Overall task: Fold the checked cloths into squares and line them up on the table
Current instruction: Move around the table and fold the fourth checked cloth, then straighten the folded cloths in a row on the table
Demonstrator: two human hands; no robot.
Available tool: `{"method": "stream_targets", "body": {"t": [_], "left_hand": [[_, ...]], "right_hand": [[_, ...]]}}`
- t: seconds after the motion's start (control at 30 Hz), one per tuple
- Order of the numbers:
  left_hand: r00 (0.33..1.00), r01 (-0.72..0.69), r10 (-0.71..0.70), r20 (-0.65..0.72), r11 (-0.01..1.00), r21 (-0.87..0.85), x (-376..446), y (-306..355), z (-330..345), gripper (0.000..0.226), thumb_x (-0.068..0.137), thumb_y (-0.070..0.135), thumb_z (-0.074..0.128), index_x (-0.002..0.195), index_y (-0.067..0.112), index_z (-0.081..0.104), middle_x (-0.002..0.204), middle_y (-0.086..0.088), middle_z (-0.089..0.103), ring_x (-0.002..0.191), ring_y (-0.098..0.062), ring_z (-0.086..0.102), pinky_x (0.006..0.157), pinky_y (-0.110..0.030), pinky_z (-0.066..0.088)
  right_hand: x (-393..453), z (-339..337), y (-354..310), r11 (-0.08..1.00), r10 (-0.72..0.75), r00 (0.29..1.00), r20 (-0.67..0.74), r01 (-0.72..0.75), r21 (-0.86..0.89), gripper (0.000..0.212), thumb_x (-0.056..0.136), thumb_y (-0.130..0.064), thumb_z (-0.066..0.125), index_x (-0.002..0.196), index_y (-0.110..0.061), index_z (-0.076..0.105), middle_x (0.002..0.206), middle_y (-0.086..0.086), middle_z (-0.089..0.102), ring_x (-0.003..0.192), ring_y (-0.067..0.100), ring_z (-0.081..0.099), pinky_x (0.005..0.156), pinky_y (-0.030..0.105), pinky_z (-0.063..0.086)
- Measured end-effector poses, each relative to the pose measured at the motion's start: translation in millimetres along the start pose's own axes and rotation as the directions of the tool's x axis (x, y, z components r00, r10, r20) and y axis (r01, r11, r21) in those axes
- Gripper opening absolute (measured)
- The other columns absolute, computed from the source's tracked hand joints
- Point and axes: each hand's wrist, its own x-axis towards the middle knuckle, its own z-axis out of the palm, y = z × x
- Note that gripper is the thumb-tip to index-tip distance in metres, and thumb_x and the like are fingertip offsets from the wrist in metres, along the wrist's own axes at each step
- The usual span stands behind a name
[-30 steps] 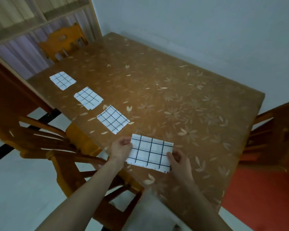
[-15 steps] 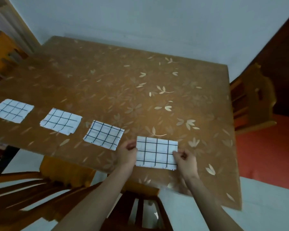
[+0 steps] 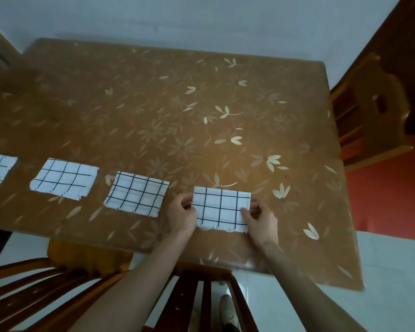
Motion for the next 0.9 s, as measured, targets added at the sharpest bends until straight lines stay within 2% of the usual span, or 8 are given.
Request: {"method": "stream_targets", "body": {"t": [0.13, 0.27, 0.4, 0.47, 0.6, 0.73, 0.9], "left_hand": [[0.994, -0.096, 0.086, 0.070, 0.984, 0.152, 0.1, -3.1, -1.5, 0.036, 0.093, 0.002, 0.063, 0.126, 0.014, 0.067, 0.119, 0.001, 0.068, 0.109, -0.013, 0.061, 0.092, -0.025, 0.047], [0.976, -0.217, 0.198, 0.094, 0.935, 0.281, -8.6, 1.2, -8.7, 0.032, 0.098, 0.022, 0.063, 0.130, 0.019, 0.064, 0.122, 0.004, 0.066, 0.113, -0.013, 0.060, 0.094, -0.027, 0.049], [0.936, -0.342, 0.343, 0.075, 0.843, 0.414, -29.3, 10.7, -31.8, 0.039, 0.101, 0.040, 0.053, 0.136, 0.024, 0.058, 0.127, 0.008, 0.063, 0.119, -0.012, 0.057, 0.100, -0.034, 0.052], [0.915, -0.375, 0.399, 0.061, 0.784, 0.495, -41.4, 16.0, -49.7, 0.043, 0.102, 0.042, 0.048, 0.139, 0.021, 0.056, 0.132, 0.004, 0.061, 0.124, -0.015, 0.055, 0.103, -0.038, 0.051], [0.856, -0.421, 0.516, 0.042, 0.647, 0.635, -59.9, 22.1, -98.2, 0.052, 0.104, 0.049, 0.039, 0.144, 0.019, 0.051, 0.142, -0.001, 0.058, 0.132, -0.019, 0.050, 0.110, -0.040, 0.045], [0.820, -0.421, 0.572, 0.030, 0.567, 0.708, -72.7, 26.4, -155.2, 0.054, 0.103, 0.052, 0.038, 0.144, 0.019, 0.051, 0.142, -0.002, 0.057, 0.134, -0.022, 0.049, 0.111, -0.042, 0.042], [0.753, -0.428, 0.656, -0.040, 0.536, 0.727, -87.0, 28.7, -242.9, 0.053, 0.102, 0.050, 0.043, 0.142, 0.016, 0.054, 0.131, -0.003, 0.062, 0.126, -0.023, 0.053, 0.104, -0.044, 0.047]], "right_hand": [[0.8, -1.9, 0.6, 0.997, -0.048, 0.998, -0.039, 0.046, -0.055, 0.018, 0.093, -0.027, 0.073, 0.106, -0.015, 0.069, 0.093, -0.003, 0.072, 0.087, 0.016, 0.068, 0.081, 0.037, 0.058], [-2.1, -7.9, -1.5, 0.987, -0.067, 0.996, -0.064, 0.057, -0.149, 0.035, 0.094, -0.032, 0.071, 0.120, -0.009, 0.062, 0.110, 0.005, 0.058, 0.105, 0.025, 0.055, 0.094, 0.040, 0.049], [-17.8, -10.0, -16.7, 0.936, -0.228, 0.973, -0.040, 0.207, -0.286, 0.043, 0.100, -0.039, 0.057, 0.130, -0.007, 0.059, 0.117, 0.011, 0.059, 0.106, 0.030, 0.054, 0.093, 0.043, 0.047], [-29.7, -7.3, -27.1, 0.870, -0.334, 0.943, 0.018, 0.315, -0.378, 0.048, 0.103, -0.044, 0.049, 0.137, -0.010, 0.056, 0.124, 0.010, 0.060, 0.110, 0.032, 0.057, 0.093, 0.045, 0.049], [-61.7, -1.2, -58.3, 0.700, -0.494, 0.855, 0.155, 0.497, -0.513, 0.061, 0.104, -0.054, 0.035, 0.149, -0.014, 0.047, 0.150, 0.009, 0.052, 0.138, 0.031, 0.050, 0.113, 0.051, 0.045], [-99.5, 12.0, -101.9, 0.536, -0.626, 0.741, 0.241, 0.634, -0.557, 0.063, 0.101, -0.055, 0.044, 0.146, -0.012, 0.054, 0.149, 0.011, 0.056, 0.142, 0.031, 0.049, 0.117, 0.049, 0.040], [-147.3, 44.2, -174.4, 0.409, -0.727, 0.628, 0.277, 0.720, -0.560, 0.064, 0.102, -0.062, 0.040, 0.140, -0.014, 0.059, 0.142, 0.008, 0.062, 0.140, 0.029, 0.050, 0.121, 0.047, 0.035]]}}
